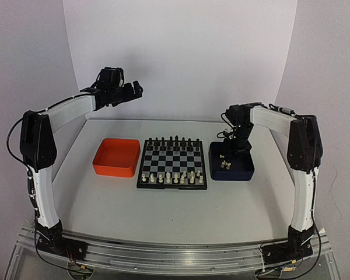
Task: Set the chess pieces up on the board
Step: Pick up the chess piece from the storage box.
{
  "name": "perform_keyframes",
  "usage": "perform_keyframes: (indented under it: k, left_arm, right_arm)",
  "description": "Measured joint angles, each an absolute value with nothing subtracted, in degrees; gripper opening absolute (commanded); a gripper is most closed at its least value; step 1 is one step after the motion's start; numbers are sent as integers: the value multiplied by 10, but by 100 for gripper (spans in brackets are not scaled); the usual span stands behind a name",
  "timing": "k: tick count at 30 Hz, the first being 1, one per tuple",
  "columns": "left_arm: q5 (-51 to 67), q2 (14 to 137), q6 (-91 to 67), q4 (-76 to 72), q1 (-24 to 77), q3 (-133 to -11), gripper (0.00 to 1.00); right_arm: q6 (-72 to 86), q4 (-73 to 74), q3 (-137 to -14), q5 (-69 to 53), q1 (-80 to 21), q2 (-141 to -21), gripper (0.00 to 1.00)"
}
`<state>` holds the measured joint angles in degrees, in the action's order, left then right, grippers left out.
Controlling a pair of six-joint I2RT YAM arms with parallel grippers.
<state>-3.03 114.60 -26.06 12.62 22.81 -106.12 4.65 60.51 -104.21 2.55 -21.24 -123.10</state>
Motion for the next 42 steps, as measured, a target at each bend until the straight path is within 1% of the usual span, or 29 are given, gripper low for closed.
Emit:
perform_keyframes:
  k: [7,15,19,23,29,33,35,42]
  left_arm:
    - [-33,1158,-271,136,228,-1071,100]
    - [-33,1167,-277,137,228,-1080,100]
    - [-32,1168,-283,139,228,-1080,100]
    - [-32,1168,-286,140,228,-1080,100]
    - [-31,1168,-286,140,228,-1080,100]
    - [-31,1168,-286,140,228,-1080,100]
    - [-31,1168,-286,140,228,-1080,100]
    - [-29,1168,-286,140,228,-1080,100]
  right_arm:
    - [54,609,-1046,18,-205,-1270,37]
    - [55,612,-1066,14,-205,-1292,33]
    - [52,611,-1076,13,-205,-1300,24]
    - [48,613,-1086,10,-205,-1312,24]
    - [45,613,-1090,-9,-204,-1322,19]
    - [45,613,-1090,-18,-204,-1322,5]
    - [46,613,-1090,-20,-204,-1322,0]
    - [45,614,-1090,-16,-204,-1322,0]
